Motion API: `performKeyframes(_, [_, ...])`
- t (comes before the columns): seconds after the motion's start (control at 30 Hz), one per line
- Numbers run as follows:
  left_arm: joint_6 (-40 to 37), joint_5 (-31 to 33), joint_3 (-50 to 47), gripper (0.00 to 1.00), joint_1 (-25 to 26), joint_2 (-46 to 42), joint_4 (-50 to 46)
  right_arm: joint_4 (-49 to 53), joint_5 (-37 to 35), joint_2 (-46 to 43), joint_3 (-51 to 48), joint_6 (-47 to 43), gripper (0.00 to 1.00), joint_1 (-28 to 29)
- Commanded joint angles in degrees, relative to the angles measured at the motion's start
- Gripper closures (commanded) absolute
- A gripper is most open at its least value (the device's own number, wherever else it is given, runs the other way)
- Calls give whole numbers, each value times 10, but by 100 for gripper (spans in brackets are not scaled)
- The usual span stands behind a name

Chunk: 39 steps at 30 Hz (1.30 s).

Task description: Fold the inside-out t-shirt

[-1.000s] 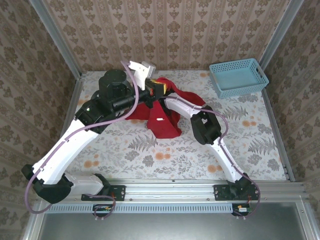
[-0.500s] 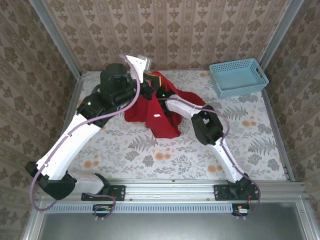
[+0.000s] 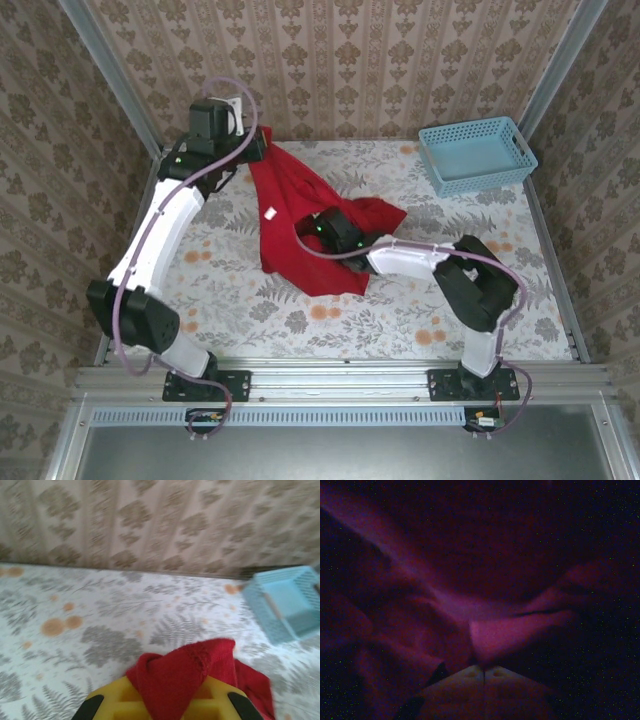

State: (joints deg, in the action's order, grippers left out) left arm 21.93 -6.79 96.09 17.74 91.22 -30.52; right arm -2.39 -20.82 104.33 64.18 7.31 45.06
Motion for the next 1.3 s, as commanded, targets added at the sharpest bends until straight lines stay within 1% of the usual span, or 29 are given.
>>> performKeyframes(0.0, [19,4,-1,100,-36,51,-18,-114,-13,-72,-56,-3,100,16])
performKeyframes(0.13, [27,26,-11,100,-72,125,-30,-165,-7,-138,-126,-1,100,35])
performKeyframes(0.23, [23,51,-6,100,-86,190,-53,-191,8,-193,-167,2,100,43])
performKeyframes(0.33, [16,73,10,100,-90,258,-89,-203,28,-242,-194,13,100,45])
performKeyframes(0.4, [15,74,16,100,-90,292,-107,-216,41,-290,-209,17,100,44])
performKeyframes(0.5, [15,71,1,99,-83,308,-109,-219,60,-319,-219,17,100,41])
performKeyframes(0.6, [12,73,-29,91,-73,290,-101,-219,93,-332,-230,32,100,30])
performKeyframes(0.67, [9,56,-57,85,-67,264,-90,-229,117,-336,-244,51,100,19])
performKeyframes(0.73, [7,30,-101,74,-56,220,-70,-233,125,-335,-256,61,100,11])
performKeyframes(0.8, [6,24,-153,61,-38,162,-51,-232,124,-335,-266,64,100,10])
performKeyframes(0.83, [8,28,-177,56,-28,130,-44,-231,124,-337,-270,66,100,9])
performKeyframes(0.93, [5,34,-257,42,24,21,-12,-223,123,-355,-287,71,100,6])
performKeyframes(1.0, [-12,23,-303,35,75,-38,22,-213,120,-367,-299,76,100,6])
performKeyframes(1.03, [-24,10,-317,32,107,-56,35,-209,119,-370,-305,80,100,6])
performKeyframes(1.13, [-45,-13,-344,28,168,-73,64,-205,119,-376,-323,95,100,6])
performKeyframes(1.2, [-47,-23,-357,27,188,-67,90,-204,120,-380,-333,105,100,6])
performKeyframes(1.27, [-45,-20,-354,28,195,-43,94,-203,119,-389,-342,112,100,6])
